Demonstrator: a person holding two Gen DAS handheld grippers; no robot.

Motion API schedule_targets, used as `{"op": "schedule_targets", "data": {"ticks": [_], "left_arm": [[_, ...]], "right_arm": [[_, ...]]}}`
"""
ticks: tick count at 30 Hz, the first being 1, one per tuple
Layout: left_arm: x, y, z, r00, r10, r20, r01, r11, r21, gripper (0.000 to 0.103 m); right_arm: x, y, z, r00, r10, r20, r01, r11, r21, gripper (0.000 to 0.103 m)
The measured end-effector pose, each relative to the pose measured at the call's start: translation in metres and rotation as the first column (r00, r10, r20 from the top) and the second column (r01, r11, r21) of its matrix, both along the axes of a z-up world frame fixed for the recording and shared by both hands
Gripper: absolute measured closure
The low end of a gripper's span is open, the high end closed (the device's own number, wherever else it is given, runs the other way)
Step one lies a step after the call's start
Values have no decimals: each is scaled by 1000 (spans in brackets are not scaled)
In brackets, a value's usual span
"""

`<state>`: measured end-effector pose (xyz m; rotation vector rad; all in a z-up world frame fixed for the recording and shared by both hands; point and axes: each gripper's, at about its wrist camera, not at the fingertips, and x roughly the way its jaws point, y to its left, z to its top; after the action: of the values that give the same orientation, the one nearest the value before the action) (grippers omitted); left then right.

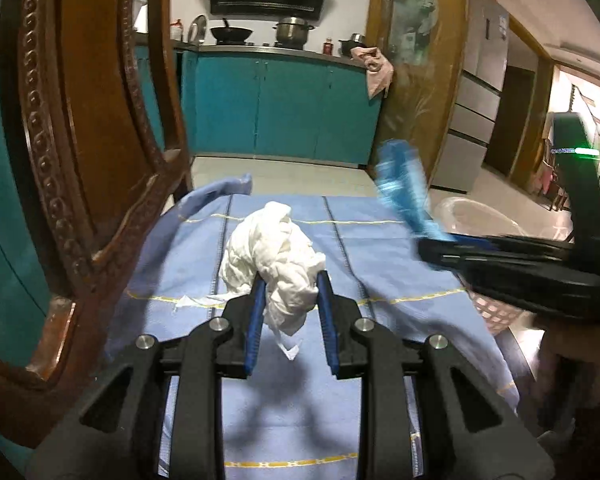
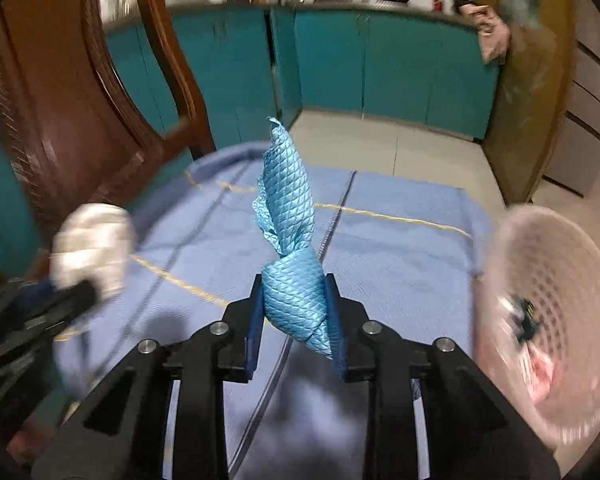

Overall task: Collect trash
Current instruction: 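Carry the blue glove over the basket and open the right tool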

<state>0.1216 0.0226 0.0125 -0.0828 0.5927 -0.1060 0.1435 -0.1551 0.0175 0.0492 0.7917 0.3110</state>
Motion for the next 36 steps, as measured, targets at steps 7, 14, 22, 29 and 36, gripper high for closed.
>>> {"op": "schedule_targets", "data": {"ticks": [7,14,22,29,36], "left_arm": [[-5,-16,-1,999,-45,-5,45,998,43,76],[-11,-26,-8,999,-38,-30,40,997,62,76],[-13,-22,-10,999,-22,-41,24,997,70,76],[-13,-24,-11,999,-26,-42,29,997,74,76],[-13,-24,-11,999,-27,-43,30,997,74,76]], "right_arm": [[-70,-49,-6,990,-131,45,127,988,87,74],[-63,-37,-8,990,-119,74,114,991,64,74],[-65,-36,-10,991,-109,74,104,992,68,74],[-64,-35,-11,992,-102,72,98,993,61,74],[-63,-34,-12,993,-95,66,92,994,54,74]]}}
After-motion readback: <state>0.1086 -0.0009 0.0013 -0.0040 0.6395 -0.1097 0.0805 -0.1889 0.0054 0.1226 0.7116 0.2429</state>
